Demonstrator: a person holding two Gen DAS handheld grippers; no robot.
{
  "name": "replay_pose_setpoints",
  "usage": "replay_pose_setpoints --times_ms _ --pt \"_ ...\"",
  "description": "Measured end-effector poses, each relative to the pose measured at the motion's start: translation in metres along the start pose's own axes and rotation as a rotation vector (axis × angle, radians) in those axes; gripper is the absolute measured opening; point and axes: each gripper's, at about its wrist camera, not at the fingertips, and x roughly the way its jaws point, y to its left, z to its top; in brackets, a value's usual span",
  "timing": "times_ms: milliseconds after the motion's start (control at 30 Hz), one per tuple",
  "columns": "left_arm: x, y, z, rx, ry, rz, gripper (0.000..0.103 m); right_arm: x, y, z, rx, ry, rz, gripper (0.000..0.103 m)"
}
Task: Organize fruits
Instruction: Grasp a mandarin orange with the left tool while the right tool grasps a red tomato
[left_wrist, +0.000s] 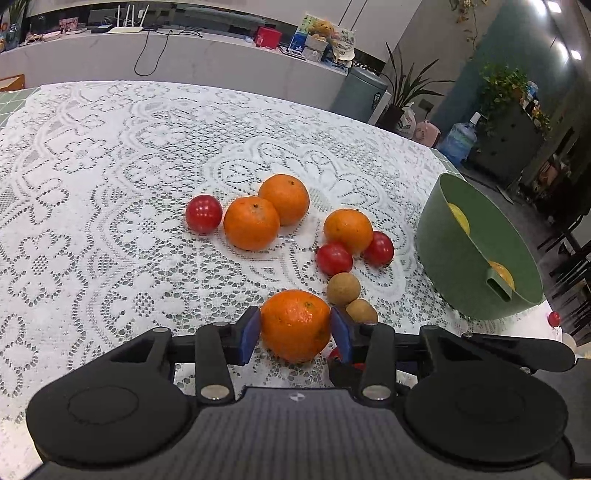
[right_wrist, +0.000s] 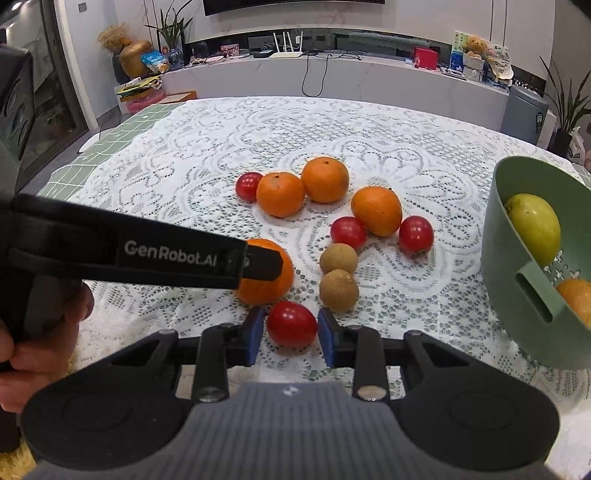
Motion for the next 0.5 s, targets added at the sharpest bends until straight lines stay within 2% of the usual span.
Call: replay_pose_setpoints --times_ms 133,500 --pt "0.0060 -0.0031 -0.0011 0.025 0.029 -0.018 0.054 0.0002 -0.0001 -0.0005 -0.001 -0.001 -0.004 0.027" --pt "0.0045 -0.0057 -0.0045 0.049 0.006 0.001 0.049 -0.0023 0.0001 -0.0023 -0.004 -0.013 -0.007 0.026"
